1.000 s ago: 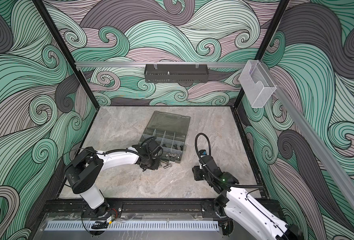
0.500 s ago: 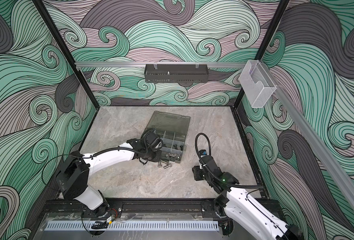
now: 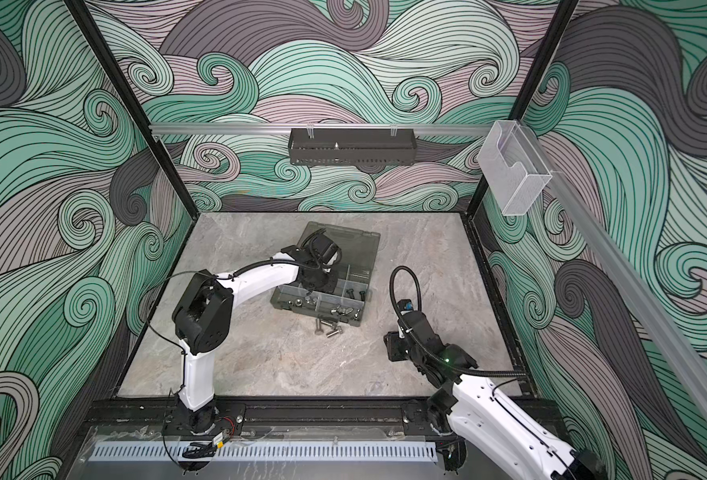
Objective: Sort the screws and nuts into containers
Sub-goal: 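Lower the black nut into the compartment and open the left gripper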
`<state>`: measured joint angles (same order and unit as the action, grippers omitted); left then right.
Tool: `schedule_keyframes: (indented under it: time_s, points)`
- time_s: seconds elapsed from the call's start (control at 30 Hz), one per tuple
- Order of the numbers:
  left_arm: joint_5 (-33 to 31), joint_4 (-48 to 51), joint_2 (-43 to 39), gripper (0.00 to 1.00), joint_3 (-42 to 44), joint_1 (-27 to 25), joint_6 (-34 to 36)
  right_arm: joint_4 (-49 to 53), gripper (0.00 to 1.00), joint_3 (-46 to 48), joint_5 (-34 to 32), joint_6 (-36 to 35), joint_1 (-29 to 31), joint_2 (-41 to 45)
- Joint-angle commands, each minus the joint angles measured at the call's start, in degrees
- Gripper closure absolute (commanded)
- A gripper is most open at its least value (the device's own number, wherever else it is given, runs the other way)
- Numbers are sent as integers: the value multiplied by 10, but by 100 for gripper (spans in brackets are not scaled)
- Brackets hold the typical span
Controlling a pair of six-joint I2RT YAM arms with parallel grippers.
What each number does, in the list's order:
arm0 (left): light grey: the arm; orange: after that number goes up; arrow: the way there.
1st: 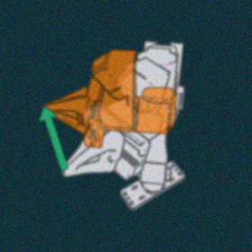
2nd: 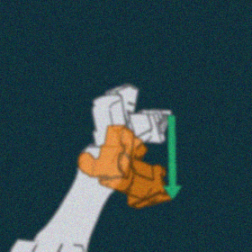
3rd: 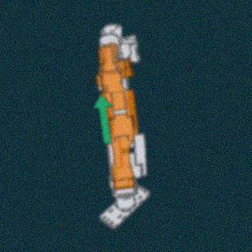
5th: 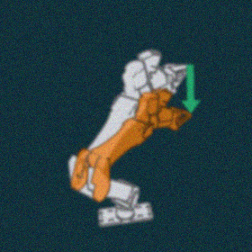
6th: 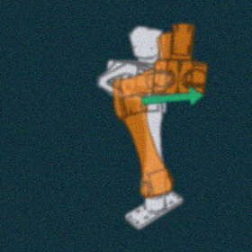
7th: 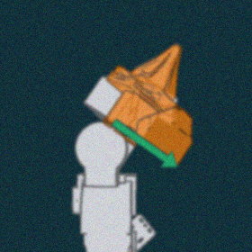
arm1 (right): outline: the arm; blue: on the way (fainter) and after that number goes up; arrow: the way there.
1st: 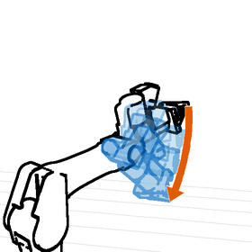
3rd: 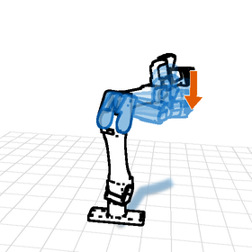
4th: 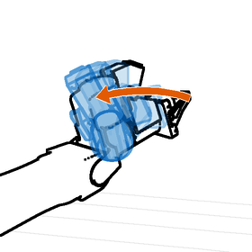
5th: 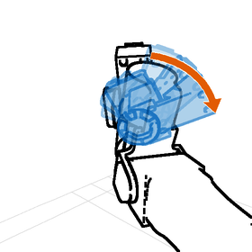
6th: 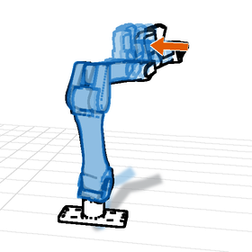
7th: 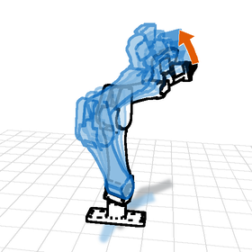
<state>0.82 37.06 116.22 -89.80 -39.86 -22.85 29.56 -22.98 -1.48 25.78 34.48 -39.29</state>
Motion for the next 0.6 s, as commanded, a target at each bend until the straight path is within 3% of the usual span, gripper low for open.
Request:
schedule_keyframes:
  time_s: [0.0, 0.23, 0.57]
  points:
    - [16, 16, 2, 83, -29, 2, 9, 0, 60, 4, -5, 3, -2, -1]
    - [21, 14, 3, 68, -31, 3, 5, -2, 60, 2, -9, 1, -2, -12]
    - [26, 5, -37, 65, -11, 3, -4, -1, 60, 2, -8, 2, -2, -12]
